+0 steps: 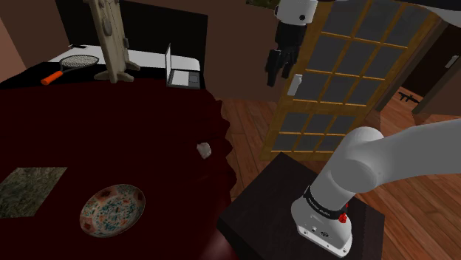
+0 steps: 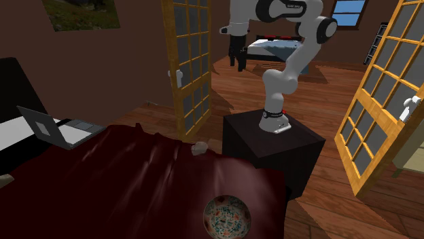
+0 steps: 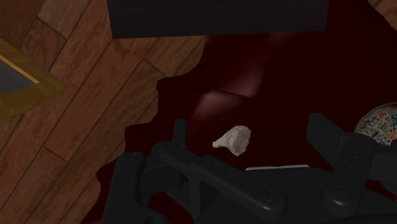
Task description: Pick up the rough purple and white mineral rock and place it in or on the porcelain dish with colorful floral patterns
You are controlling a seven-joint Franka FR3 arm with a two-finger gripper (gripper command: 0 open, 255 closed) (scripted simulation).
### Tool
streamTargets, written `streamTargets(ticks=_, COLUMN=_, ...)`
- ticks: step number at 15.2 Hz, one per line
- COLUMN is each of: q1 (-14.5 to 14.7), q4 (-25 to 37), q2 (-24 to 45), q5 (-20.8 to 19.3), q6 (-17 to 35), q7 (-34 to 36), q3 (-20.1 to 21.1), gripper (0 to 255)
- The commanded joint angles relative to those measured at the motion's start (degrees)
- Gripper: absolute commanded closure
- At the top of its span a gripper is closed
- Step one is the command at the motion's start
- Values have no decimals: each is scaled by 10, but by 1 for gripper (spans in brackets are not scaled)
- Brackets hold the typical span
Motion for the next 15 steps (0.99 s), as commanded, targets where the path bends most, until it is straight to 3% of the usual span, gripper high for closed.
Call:
streamTargets(ticks=1, q1=0, q4=0, q2=0, q5=0, q6=0, q7=0, q3=0, gripper=0)
streamTargets(ticks=8, q1=-4, q4=-44, q2=94, q5=2, q6=124, q7=58, q3=39, gripper=0)
streamTargets(ticks=15, q1=-14, q4=-49, q2=223, q5=-13, q6=241, q7=123, q3=74, gripper=0)
